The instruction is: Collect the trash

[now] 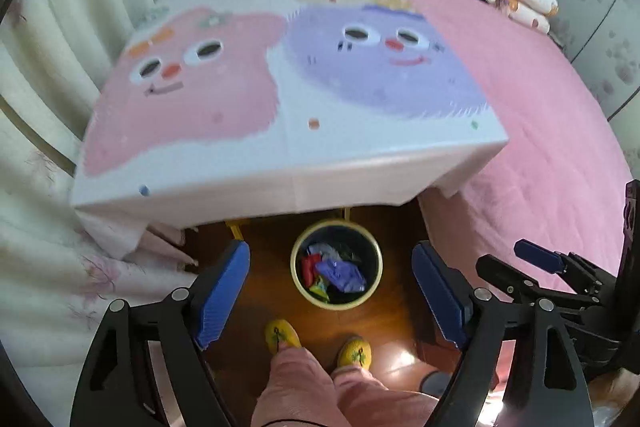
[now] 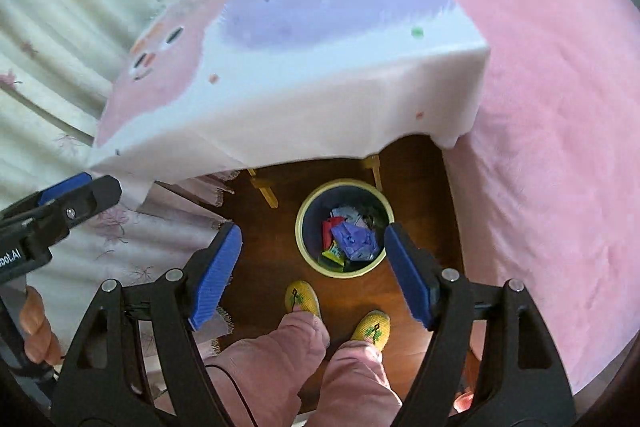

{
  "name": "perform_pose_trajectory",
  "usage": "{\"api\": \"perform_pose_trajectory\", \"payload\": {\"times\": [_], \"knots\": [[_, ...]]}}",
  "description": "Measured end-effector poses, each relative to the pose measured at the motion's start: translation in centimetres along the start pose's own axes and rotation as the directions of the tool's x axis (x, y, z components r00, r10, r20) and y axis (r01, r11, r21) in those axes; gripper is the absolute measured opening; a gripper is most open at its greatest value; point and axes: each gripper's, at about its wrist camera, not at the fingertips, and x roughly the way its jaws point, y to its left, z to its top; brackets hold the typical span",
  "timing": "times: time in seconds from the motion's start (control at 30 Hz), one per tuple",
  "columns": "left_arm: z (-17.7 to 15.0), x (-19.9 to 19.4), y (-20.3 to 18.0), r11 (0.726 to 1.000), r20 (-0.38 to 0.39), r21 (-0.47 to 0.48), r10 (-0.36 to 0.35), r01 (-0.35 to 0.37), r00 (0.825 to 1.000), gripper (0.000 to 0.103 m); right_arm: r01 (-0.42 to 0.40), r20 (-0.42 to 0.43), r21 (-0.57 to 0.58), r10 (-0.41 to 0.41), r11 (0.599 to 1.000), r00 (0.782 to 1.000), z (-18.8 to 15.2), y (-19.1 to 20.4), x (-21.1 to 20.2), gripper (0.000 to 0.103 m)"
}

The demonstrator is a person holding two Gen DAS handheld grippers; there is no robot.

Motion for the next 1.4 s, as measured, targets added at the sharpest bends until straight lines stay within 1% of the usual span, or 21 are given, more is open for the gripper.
{"api": "perform_pose_trajectory", "payload": {"times": [0.2,0.27,0.33,0.5,0.57,0.7,0.87,1.07,1.4], "knots": [[0.6,-5.0,-0.2,1.000,0.097,0.004,0.020,-0.021,0.995,0.088,-0.001,0.084,-0.060,0.007,0.998,0.996,1.8,1.9,-5.1,0.073],[0.8,-6.2,-0.2,1.000,0.116,-0.004,0.028,-0.028,0.993,0.088,-0.008,0.114,-0.089,0.018,0.996,0.993,2.4,2.8,-6.9,0.073],[1.1,-7.5,-0.1,0.999,0.134,-0.015,0.031,-0.029,0.991,0.088,-0.006,0.131,-0.107,0.020,0.994,0.991,2.9,3.5,-7.9,0.073],[1.7,-10.1,-0.3,0.998,0.165,-0.025,0.069,-0.066,0.984,0.088,-0.016,0.165,-0.127,0.037,0.992,0.986,3.9,5.4,-10.6,0.073],[1.7,-11.0,-0.4,0.996,0.180,-0.029,0.086,-0.083,0.980,0.088,-0.008,0.185,-0.145,0.035,0.989,0.982,4.1,6.2,-11.6,0.074],[1.4,-11.6,-0.7,0.992,0.187,-0.041,0.121,-0.116,0.975,0.088,0.010,0.214,-0.177,0.028,0.984,0.976,4.1,7.6,-13.3,0.074],[0.9,-11.7,-0.4,0.989,0.178,-0.055,0.143,-0.135,0.974,0.088,0.046,0.254,-0.195,0.005,0.980,0.967,3.9,8.6,-14.8,0.074],[0.7,-11.5,-0.2,0.988,0.172,-0.073,0.150,-0.139,0.974,0.088,0.042,0.253,-0.192,0.008,0.981,0.967,3.6,8.8,-15.1,0.074],[0.6,-10.9,-0.6,0.988,0.163,-0.066,0.148,-0.139,0.975,0.088,0.045,0.244,-0.191,0.003,0.981,0.970,3.2,9.0,-14.6,0.074]]}}
